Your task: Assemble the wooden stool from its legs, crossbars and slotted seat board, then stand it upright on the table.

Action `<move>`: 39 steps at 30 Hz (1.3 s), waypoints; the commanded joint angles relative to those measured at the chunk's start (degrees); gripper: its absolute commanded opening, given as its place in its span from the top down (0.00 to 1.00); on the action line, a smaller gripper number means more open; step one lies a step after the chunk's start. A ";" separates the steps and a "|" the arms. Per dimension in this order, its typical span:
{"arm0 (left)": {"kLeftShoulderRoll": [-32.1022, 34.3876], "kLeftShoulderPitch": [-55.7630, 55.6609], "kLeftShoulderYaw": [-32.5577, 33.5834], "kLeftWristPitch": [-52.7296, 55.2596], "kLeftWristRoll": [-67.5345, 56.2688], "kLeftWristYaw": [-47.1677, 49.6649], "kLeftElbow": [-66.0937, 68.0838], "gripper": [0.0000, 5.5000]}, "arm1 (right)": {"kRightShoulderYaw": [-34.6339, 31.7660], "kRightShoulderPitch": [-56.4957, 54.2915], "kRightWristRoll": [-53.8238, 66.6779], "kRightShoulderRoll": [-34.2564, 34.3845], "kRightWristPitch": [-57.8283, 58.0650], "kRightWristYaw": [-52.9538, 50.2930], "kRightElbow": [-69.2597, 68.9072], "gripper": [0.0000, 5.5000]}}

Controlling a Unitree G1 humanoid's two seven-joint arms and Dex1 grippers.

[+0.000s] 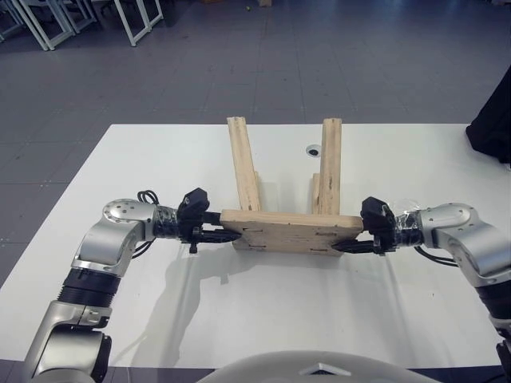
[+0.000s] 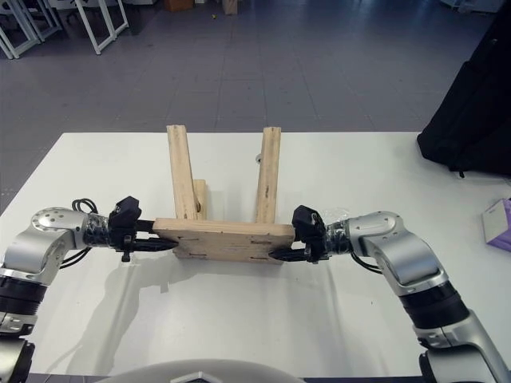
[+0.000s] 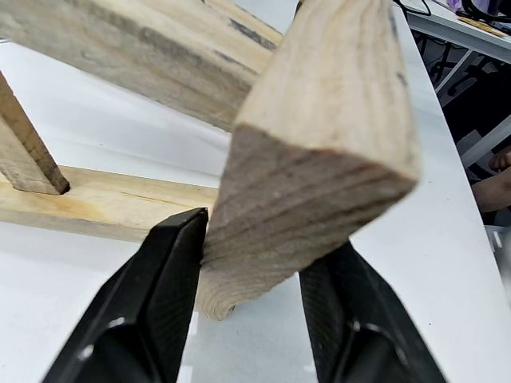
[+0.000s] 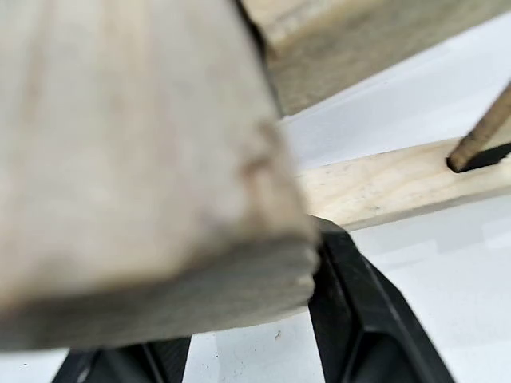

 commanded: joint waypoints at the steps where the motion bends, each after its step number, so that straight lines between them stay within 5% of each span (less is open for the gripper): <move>1: -1.44 -1.17 3.16 2.54 -3.06 3.00 -2.80 0.69 | -1.85 -2.15 0.97 1.90 1.11 -2.31 -1.98 0.68; 4: -1.96 -1.63 5.06 4.48 -4.37 5.20 -7.62 0.69 | -5.28 -3.58 6.48 5.30 7.12 -4.67 -5.58 0.68; 13: 1.03 -7.49 7.19 36.20 -19.41 7.27 -14.13 0.69 | -16.92 -17.33 25.43 10.81 43.06 -7.77 -5.83 0.68; 16: 4.06 -10.20 7.91 48.12 -29.17 1.19 -13.65 0.69 | -20.69 -22.27 37.82 12.62 53.14 -4.81 2.07 0.68; 20: 5.44 -19.02 8.50 64.58 -38.66 -0.57 -4.98 0.69 | -6.37 -29.18 55.38 -0.93 53.81 -3.57 13.62 0.68; 22: 10.21 -25.93 -0.67 65.44 -46.00 -2.87 3.86 0.69 | -0.42 -33.68 64.73 -4.39 53.81 -3.25 21.00 0.68; 27: 9.81 -40.74 -16.08 65.46 -55.82 -2.04 30.59 0.69 | 10.86 -42.45 76.33 -4.30 53.80 -6.18 41.40 0.68; 30: 5.47 -46.13 -19.86 65.46 -53.17 3.22 46.39 0.58 | 19.58 -46.83 81.73 -1.61 53.81 -9.44 56.40 0.68; 39: 4.22 -46.51 -19.21 65.45 -47.78 5.60 59.79 0.27 | 19.73 -43.93 80.83 -0.72 53.80 -15.73 68.15 0.38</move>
